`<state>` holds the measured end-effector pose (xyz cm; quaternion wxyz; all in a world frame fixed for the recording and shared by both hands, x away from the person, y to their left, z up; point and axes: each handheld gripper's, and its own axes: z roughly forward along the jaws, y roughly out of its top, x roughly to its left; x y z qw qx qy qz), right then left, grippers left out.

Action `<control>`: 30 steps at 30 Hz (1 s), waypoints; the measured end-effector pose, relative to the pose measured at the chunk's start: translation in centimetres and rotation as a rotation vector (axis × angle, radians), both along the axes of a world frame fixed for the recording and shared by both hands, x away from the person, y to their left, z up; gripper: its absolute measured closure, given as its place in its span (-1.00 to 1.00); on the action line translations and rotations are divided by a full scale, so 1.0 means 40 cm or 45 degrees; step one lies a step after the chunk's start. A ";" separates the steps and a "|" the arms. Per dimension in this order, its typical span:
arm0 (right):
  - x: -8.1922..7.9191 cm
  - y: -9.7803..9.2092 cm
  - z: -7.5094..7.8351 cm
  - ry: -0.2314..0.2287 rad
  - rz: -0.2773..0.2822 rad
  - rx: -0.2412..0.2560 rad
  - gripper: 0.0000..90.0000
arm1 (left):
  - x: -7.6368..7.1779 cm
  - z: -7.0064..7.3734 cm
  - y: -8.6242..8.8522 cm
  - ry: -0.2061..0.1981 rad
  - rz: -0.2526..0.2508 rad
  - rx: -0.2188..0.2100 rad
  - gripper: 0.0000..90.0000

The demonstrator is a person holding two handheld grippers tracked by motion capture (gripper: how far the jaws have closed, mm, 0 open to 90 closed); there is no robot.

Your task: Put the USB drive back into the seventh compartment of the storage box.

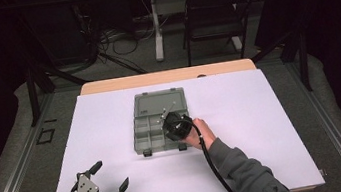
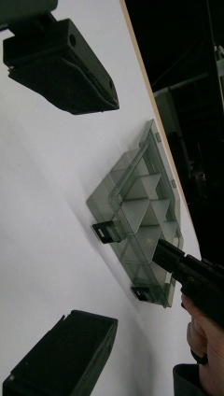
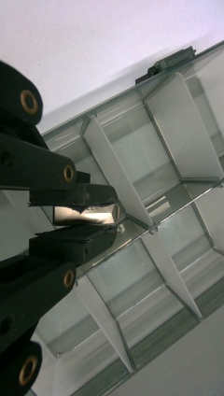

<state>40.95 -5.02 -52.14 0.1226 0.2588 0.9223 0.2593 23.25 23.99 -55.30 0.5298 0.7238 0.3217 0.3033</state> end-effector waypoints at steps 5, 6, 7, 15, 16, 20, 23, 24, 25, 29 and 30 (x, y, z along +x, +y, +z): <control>-0.001 0.001 -0.010 0.007 0.007 -0.002 0.76 | 0.000 0.000 0.000 -0.002 -0.002 -0.002 -1.00; -0.001 0.001 -0.010 0.007 0.007 -0.002 0.76 | 0.000 0.000 0.000 -0.002 -0.002 -0.002 -1.00; -0.004 0.003 -0.015 0.011 0.007 -0.006 0.76 | 0.000 0.000 0.000 -0.001 -0.002 -0.002 -1.00; -0.018 -0.008 0.013 0.013 0.012 0.062 0.32 | -0.001 0.000 0.000 -0.001 0.001 -0.002 -1.00; -0.020 -0.018 0.025 0.012 0.011 0.088 0.19 | -0.001 0.001 -0.001 -0.001 0.002 -0.002 -1.00; -0.024 -0.038 0.047 0.002 0.007 0.146 -0.10 | -0.001 0.002 -0.001 -0.002 0.000 0.003 -1.00; -0.027 -0.049 0.060 0.006 -0.004 0.168 -0.38 | -0.002 0.003 -0.002 -0.002 0.001 0.001 -1.00; -0.029 -0.052 0.064 0.009 -0.007 0.167 -0.44 | -0.002 0.003 -0.002 -0.002 0.001 0.000 -1.00; -0.031 -0.055 0.067 0.007 -0.002 0.171 -0.53 | -0.001 0.003 -0.003 -0.001 0.003 -0.003 -1.00; -0.038 -0.066 0.076 0.013 0.012 0.191 -0.73 | 0.000 0.002 -0.005 0.006 0.004 -0.004 -1.00; -0.041 -0.068 0.078 0.022 0.003 0.201 -0.79 | 0.002 0.002 -0.006 0.006 0.004 0.002 -1.00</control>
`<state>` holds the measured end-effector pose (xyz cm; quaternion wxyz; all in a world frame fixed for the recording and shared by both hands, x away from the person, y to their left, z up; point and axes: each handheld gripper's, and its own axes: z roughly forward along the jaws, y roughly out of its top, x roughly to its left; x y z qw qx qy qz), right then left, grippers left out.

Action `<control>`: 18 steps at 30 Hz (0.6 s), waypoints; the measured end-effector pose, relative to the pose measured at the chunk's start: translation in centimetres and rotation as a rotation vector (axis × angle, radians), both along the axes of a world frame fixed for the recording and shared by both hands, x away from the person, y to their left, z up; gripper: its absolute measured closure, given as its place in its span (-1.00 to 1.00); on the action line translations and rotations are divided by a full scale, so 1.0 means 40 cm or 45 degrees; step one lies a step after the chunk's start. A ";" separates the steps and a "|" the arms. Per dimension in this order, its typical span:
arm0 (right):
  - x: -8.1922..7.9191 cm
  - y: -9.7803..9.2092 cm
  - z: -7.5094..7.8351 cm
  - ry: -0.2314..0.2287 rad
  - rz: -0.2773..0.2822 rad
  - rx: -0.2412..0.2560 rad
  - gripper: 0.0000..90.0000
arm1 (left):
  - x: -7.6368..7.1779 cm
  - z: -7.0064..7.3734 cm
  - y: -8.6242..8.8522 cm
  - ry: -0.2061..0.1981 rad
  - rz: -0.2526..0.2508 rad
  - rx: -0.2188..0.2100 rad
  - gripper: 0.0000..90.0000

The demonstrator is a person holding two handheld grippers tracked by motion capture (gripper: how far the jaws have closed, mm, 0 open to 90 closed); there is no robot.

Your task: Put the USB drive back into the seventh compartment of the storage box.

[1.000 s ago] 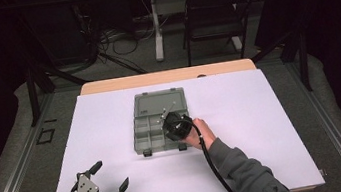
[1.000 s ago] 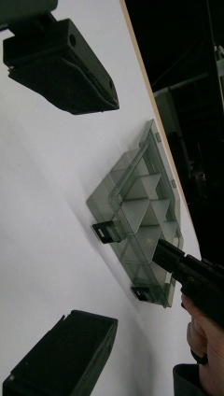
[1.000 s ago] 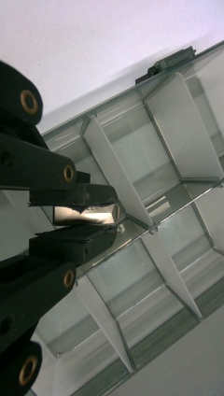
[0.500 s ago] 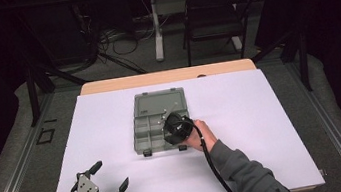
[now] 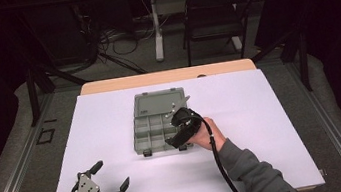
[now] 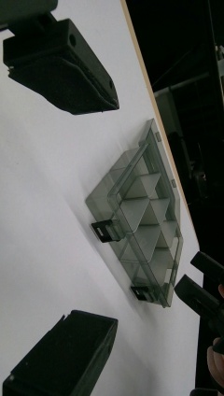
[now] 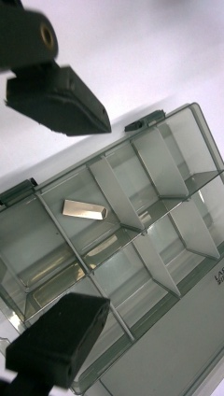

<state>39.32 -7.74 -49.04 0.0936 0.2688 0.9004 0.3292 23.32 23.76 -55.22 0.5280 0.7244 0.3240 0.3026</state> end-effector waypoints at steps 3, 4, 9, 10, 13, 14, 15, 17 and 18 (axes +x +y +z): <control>-0.004 -0.009 0.004 0.004 0.005 0.014 -0.90 | 0.001 -0.001 -0.001 0.001 -0.002 0.004 -1.00; -0.006 -0.013 0.005 -0.001 0.014 0.019 -0.91 | 0.001 -0.001 -0.001 0.000 -0.001 0.005 -1.00; -0.015 -0.030 0.010 -0.005 0.018 0.038 -0.97 | 0.000 -0.003 0.002 0.005 0.005 0.005 -1.00; -0.020 -0.041 0.011 -0.006 0.010 0.052 -0.99 | 0.000 -0.004 0.003 0.007 0.004 0.000 -1.00; -0.029 -0.060 0.014 -0.004 0.000 0.073 -1.00 | 0.000 -0.006 0.005 0.011 0.001 0.000 -1.00; -0.029 -0.060 0.014 -0.004 0.000 0.073 -1.00 | 0.000 -0.006 0.005 0.011 0.001 0.000 -1.00; -0.034 -0.072 0.016 -0.014 0.000 0.078 -1.00 | -0.001 -0.005 0.006 0.009 -0.002 0.001 -1.00; -0.036 -0.077 0.017 -0.018 -0.001 0.080 -1.00 | -0.002 -0.005 0.007 0.007 -0.002 -0.001 -1.00; -0.041 -0.089 0.019 -0.029 -0.004 0.092 -1.00 | -0.002 -0.005 0.006 0.008 -0.004 -0.001 -1.00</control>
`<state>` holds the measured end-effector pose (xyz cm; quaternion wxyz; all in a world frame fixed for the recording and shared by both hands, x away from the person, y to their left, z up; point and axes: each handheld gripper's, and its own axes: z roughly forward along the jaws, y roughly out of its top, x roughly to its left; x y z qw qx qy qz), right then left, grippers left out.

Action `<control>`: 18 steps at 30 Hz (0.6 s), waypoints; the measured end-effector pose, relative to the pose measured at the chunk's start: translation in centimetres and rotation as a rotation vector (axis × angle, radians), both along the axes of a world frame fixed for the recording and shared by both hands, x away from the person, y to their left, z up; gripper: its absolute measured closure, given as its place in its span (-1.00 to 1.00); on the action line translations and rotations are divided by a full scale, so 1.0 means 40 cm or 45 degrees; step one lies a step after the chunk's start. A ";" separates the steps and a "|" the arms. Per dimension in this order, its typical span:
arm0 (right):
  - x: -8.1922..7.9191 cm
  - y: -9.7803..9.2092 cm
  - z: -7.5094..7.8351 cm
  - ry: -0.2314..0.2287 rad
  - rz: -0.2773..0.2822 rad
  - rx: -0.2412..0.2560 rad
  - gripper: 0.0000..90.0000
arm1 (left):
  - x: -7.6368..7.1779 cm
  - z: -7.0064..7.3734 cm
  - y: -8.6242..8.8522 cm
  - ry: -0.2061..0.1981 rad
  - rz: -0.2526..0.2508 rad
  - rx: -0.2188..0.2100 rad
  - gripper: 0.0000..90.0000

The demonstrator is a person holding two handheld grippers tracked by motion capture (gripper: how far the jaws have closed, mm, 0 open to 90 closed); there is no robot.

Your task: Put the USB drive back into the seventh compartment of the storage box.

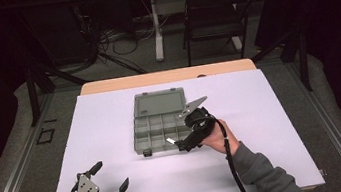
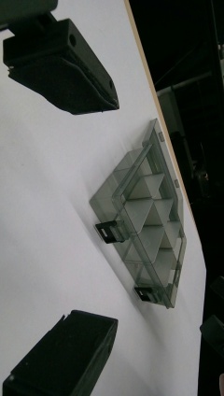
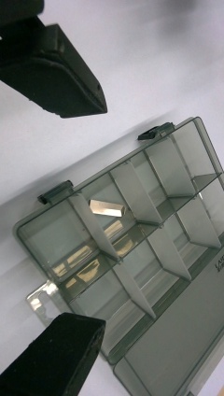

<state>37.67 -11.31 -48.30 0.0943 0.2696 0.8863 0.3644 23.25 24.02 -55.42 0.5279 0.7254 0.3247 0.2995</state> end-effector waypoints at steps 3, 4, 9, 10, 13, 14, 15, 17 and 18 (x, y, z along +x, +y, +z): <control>-0.008 -0.018 0.004 -0.001 -0.003 0.017 -1.00 | 0.001 -0.001 -0.001 0.004 -0.002 0.003 -1.00; -0.008 -0.018 0.004 -0.001 -0.003 0.017 -1.00 | 0.001 -0.001 -0.001 0.004 -0.002 0.003 -1.00; -0.020 -0.047 0.003 -0.009 -0.013 0.030 -1.00 | 0.002 -0.001 -0.001 0.005 -0.002 0.000 -1.00; -0.027 -0.060 0.003 -0.011 -0.017 0.035 -1.00 | 0.002 -0.001 -0.001 0.006 -0.003 -0.001 -1.00; -0.031 -0.070 0.003 -0.016 -0.018 0.041 -1.00 | 0.003 -0.001 -0.002 0.007 -0.004 0.005 -1.00; -0.038 -0.081 0.004 -0.022 -0.025 0.048 -1.00 | 0.003 -0.002 -0.002 0.008 -0.004 0.007 -1.00; -0.041 -0.086 0.004 -0.026 -0.028 0.054 -1.00 | 0.003 -0.002 -0.002 0.008 -0.004 0.007 -1.00; -0.048 -0.098 0.005 -0.028 -0.037 0.055 -1.00 | 0.002 -0.001 -0.001 0.007 -0.003 0.006 -1.00; -0.052 -0.105 0.005 -0.037 -0.037 0.059 -1.00 | 0.002 -0.001 -0.001 0.007 -0.002 0.004 -1.00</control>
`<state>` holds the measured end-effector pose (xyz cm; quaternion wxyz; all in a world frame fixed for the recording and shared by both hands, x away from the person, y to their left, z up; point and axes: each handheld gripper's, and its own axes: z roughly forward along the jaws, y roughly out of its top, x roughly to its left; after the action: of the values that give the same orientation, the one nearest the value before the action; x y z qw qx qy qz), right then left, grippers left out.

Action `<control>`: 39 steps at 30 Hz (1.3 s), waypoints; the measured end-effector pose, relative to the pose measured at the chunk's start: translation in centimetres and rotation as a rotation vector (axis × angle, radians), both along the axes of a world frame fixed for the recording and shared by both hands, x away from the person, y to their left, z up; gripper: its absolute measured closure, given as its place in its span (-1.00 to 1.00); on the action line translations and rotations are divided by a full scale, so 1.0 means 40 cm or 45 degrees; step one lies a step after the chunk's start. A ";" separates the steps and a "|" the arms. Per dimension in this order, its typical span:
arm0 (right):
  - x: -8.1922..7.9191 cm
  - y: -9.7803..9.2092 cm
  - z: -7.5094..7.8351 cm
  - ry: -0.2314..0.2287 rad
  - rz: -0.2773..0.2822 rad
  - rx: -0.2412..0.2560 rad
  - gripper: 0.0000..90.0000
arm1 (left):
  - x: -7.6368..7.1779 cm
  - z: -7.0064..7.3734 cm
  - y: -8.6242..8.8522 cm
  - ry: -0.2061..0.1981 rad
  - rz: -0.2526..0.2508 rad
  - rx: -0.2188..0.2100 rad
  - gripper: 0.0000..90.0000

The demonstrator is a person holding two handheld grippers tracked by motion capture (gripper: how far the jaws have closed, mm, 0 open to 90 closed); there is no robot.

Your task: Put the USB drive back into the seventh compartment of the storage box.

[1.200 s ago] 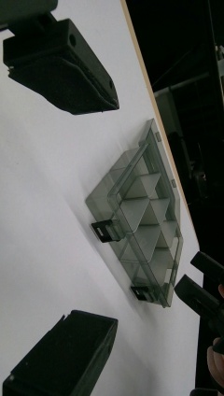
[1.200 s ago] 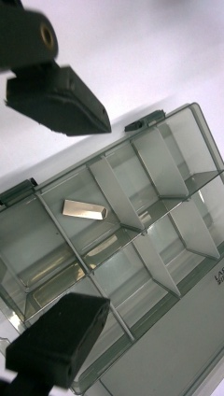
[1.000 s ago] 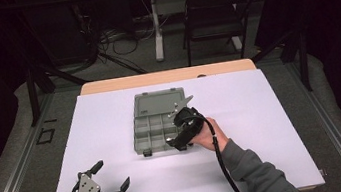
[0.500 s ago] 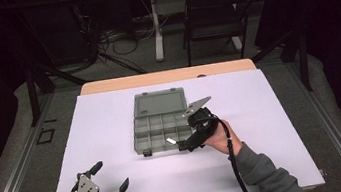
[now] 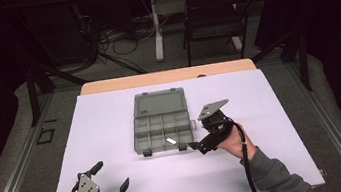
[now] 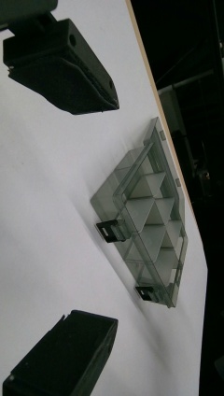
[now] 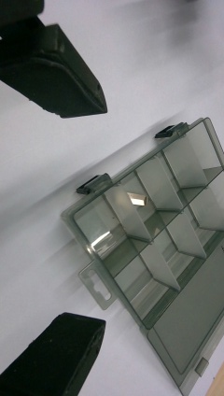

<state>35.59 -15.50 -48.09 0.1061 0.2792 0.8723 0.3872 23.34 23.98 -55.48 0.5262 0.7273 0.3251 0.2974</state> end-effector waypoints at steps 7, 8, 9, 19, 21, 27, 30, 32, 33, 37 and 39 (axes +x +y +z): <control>-0.026 -0.041 -0.007 -0.014 -0.024 -0.002 -1.00 | 0.000 0.000 -0.001 -0.002 0.000 0.005 -1.00; -0.035 -0.055 -0.012 -0.017 -0.035 -0.002 -1.00 | 0.000 0.001 -0.001 -0.004 -0.001 0.006 -1.00; -0.039 -0.063 -0.014 -0.018 -0.039 0.001 -1.00 | 0.000 0.001 -0.001 -0.004 -0.001 0.006 -1.00; -0.080 -0.124 -0.032 -0.036 -0.085 0.021 -1.00 | -0.001 0.001 -0.001 -0.003 0.002 0.004 -1.00; -0.082 -0.128 -0.033 -0.041 -0.084 0.022 -1.00 | -0.001 0.001 -0.001 -0.003 0.001 0.005 -1.00; -0.106 -0.151 -0.042 -0.059 -0.095 0.040 -1.00 | -0.001 0.000 -0.001 -0.002 0.003 0.005 -1.00; -0.115 -0.163 -0.047 -0.063 -0.102 0.045 -1.00 | -0.001 0.001 -0.001 -0.003 0.002 0.006 -1.00; -0.125 -0.174 -0.054 -0.070 -0.109 0.050 -1.00 | -0.001 0.001 -0.001 -0.004 0.005 0.001 -1.00; -0.128 -0.179 -0.057 -0.069 -0.113 0.052 -1.00 | -0.001 0.001 0.000 -0.004 0.005 0.004 -1.00; -0.140 -0.193 -0.064 -0.085 -0.122 0.070 -1.00 | -0.001 0.001 -0.001 -0.002 0.003 0.005 -1.00; -0.147 -0.200 -0.065 -0.092 -0.125 0.074 -1.00 | -0.002 0.001 -0.001 -0.004 0.004 0.005 -1.00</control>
<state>29.72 -23.52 -50.70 0.1483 0.3104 0.8415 0.4166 23.28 23.96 -55.45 0.5250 0.7273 0.3248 0.2999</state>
